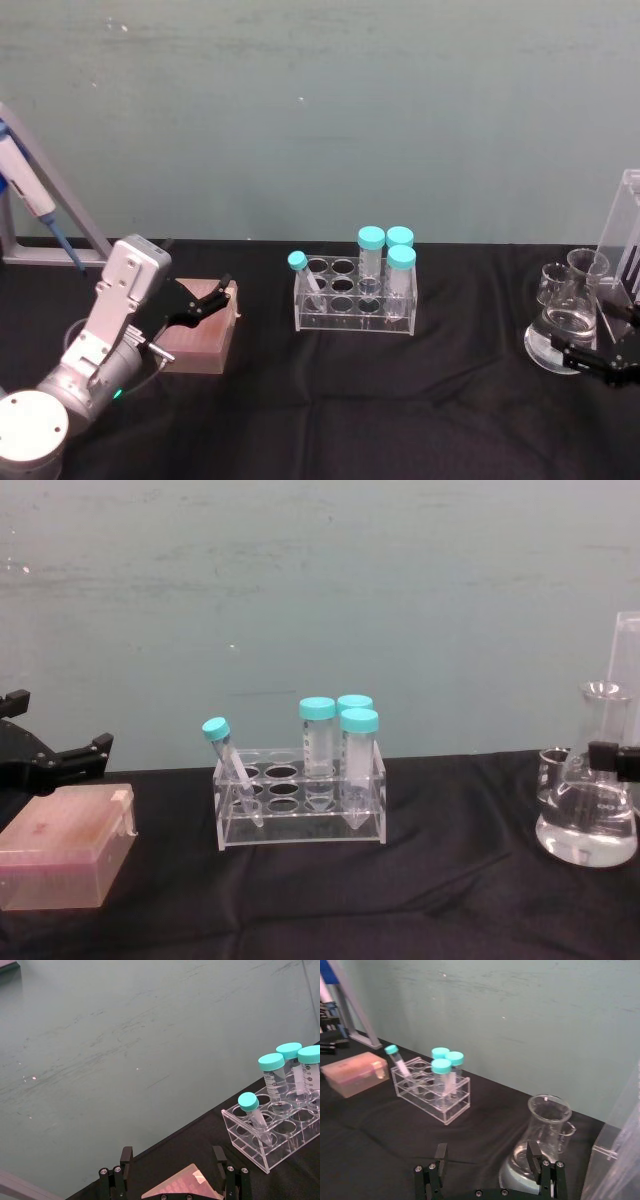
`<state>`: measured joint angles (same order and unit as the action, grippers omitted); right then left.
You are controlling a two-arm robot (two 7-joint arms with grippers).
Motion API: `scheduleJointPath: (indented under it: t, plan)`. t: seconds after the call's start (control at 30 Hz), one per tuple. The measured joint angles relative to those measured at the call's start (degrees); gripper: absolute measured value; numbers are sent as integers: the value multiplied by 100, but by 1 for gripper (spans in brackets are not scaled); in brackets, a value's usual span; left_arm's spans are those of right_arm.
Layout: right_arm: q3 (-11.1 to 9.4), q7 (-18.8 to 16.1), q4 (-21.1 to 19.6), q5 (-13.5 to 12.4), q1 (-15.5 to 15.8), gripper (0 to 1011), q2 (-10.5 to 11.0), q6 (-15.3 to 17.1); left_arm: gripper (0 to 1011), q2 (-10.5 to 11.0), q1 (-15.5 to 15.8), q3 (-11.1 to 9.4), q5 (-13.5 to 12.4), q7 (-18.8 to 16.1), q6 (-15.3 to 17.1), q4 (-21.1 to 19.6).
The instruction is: Place the experimental apparatus aside using one hand.
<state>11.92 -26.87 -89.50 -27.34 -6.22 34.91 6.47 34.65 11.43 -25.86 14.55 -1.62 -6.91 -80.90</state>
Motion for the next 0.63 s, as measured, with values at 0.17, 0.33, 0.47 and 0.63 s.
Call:
scheduleJointPath:
  t: [0.17, 0.33, 0.47, 0.63]
  plan:
    - [16, -135, -205, -125, 157, 1000, 119, -63, 1000, -1, 0, 0, 0, 0, 0, 0]
    - [98, -255, -210, -176, 170, 1000, 162, -183, 1000, 0, 0, 0, 0, 0, 0, 0]
    - [115, -280, -195, -188, 167, 1002, 168, -205, 1000, 0, 0, 0, 0, 0, 0, 0]
    - [110, -277, -186, -188, 160, 1000, 164, -204, 1000, 0, 0, 0, 0, 0, 0, 0]
